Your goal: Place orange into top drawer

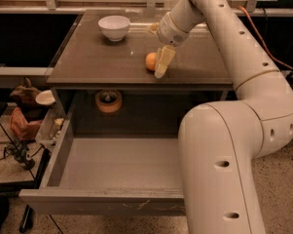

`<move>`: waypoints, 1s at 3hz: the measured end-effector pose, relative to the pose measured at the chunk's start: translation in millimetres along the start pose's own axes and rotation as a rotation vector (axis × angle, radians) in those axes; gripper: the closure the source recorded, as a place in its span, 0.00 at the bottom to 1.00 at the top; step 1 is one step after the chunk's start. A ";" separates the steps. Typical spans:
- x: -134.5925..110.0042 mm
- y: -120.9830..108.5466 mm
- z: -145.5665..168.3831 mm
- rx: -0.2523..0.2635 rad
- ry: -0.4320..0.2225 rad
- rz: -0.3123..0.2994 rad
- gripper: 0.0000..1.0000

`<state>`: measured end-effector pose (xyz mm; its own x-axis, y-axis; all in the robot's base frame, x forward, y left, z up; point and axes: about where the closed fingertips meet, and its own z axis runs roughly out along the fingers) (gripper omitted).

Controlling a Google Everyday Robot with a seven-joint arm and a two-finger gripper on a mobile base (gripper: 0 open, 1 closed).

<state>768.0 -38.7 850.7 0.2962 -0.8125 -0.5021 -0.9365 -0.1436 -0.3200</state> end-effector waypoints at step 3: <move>0.0 0.0 0.1 0.000 0.000 0.000 0.65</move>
Offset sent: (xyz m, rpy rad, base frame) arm 0.0000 0.0000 0.0000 0.0000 0.0000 0.0000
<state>768.0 -38.7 850.6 0.2962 -0.8125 -0.5021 -0.9365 -0.1436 -0.3200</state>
